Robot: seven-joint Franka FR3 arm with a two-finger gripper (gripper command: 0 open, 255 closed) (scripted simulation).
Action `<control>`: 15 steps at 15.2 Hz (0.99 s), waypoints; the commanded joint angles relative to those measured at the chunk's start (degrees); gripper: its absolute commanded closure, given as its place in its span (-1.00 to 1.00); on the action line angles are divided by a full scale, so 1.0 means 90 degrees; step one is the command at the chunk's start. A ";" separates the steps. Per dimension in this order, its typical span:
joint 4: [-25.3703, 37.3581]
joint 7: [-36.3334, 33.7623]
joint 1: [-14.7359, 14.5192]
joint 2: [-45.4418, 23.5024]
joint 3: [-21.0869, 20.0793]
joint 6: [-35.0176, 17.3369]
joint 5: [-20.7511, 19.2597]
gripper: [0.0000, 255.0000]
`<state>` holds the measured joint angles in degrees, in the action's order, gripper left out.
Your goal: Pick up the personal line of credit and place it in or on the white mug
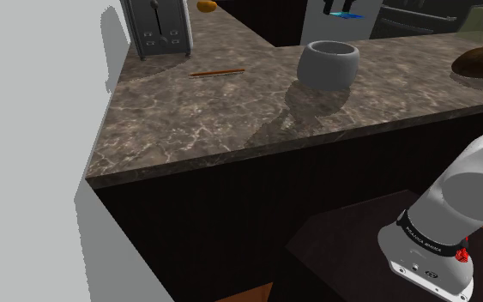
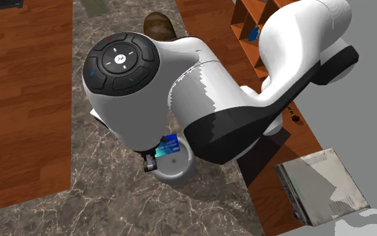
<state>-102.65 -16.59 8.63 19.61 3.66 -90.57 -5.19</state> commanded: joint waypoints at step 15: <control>-0.1466 -0.0111 0.0003 0.0312 0.0003 -0.1153 -0.0030 1.00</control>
<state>-115.63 -17.56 8.66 22.50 3.69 -100.77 -5.46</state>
